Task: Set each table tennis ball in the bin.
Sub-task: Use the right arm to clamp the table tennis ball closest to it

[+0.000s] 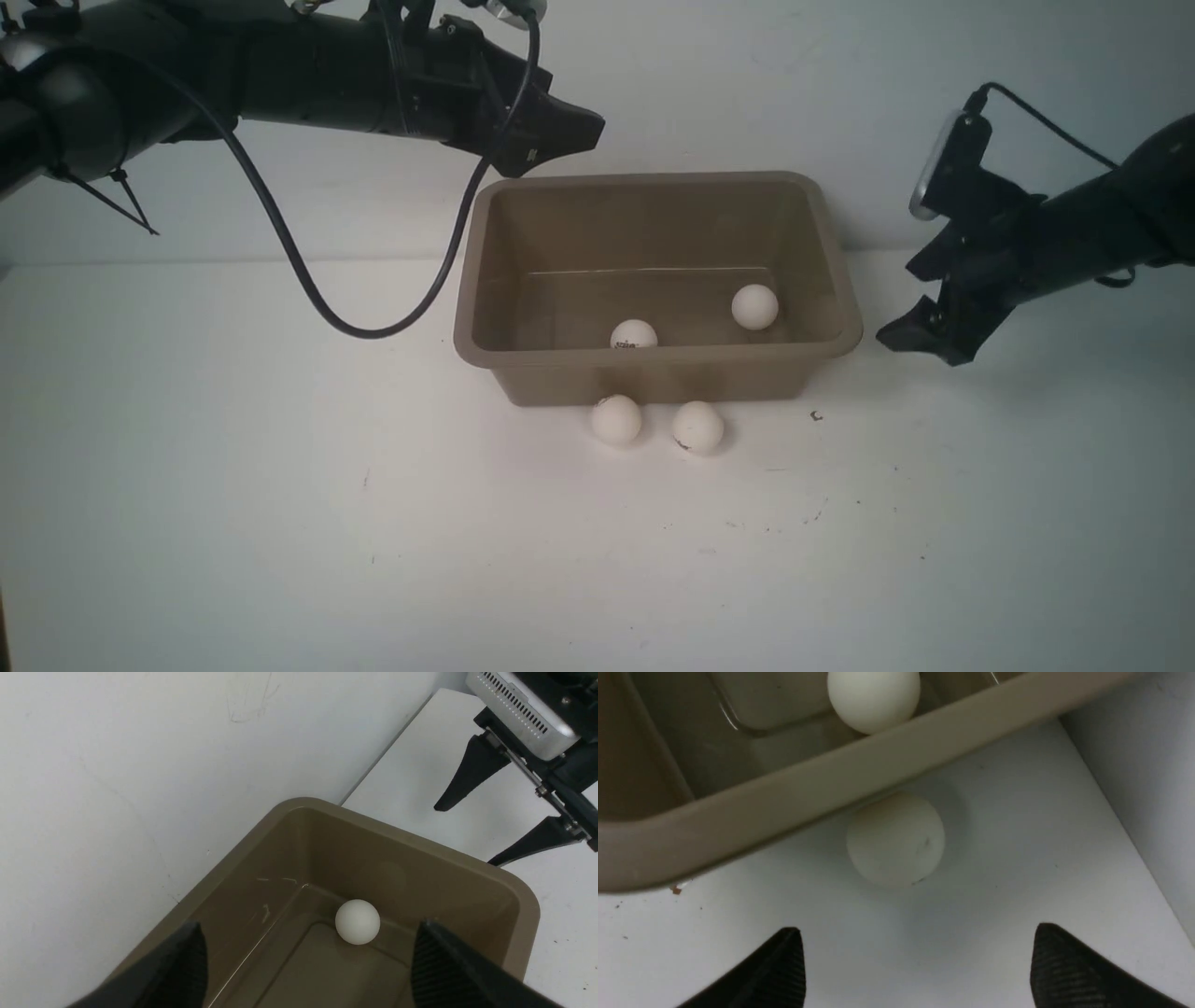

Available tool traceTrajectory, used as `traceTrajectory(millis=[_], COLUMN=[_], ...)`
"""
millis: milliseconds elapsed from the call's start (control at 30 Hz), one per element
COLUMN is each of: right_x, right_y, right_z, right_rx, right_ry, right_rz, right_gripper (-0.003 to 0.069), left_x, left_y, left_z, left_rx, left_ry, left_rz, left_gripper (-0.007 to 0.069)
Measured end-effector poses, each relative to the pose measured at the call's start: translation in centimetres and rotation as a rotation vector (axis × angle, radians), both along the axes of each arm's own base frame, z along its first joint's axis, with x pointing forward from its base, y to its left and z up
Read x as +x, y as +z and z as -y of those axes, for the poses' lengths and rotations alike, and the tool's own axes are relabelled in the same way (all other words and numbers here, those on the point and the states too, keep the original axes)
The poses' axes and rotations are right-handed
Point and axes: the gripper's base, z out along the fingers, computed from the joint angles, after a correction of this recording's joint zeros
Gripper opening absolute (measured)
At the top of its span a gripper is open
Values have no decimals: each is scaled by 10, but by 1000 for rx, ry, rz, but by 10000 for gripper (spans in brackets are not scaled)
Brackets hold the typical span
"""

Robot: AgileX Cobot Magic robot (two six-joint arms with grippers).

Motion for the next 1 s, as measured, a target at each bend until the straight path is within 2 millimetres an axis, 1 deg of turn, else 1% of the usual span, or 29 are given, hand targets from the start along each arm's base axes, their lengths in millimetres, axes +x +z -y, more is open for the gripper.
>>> traceTrajectory(millis=[100, 367, 600, 767, 1000], right_x=[1, 4, 7, 11, 14], right_y=[0, -8, -20, -33, -33], right_z=[-1, -3, -6, -8, -11], right_rx=[0, -17, -4, 26, 63], right_ry=[16, 103, 141, 149, 140], right_rz=[16, 67, 86, 94, 132], right_gripper=[589, 589, 589, 589, 589], left_x=[0, 0, 1, 1, 1], left_y=[0, 0, 0, 0, 0], left_z=[0, 0, -1, -1, -1], left_rx=[0, 0, -1, -2, -2], left_ry=[1, 4, 12, 15, 15], left_rz=[0, 1, 4, 5, 5], left_gripper=[531, 531, 531, 531, 531])
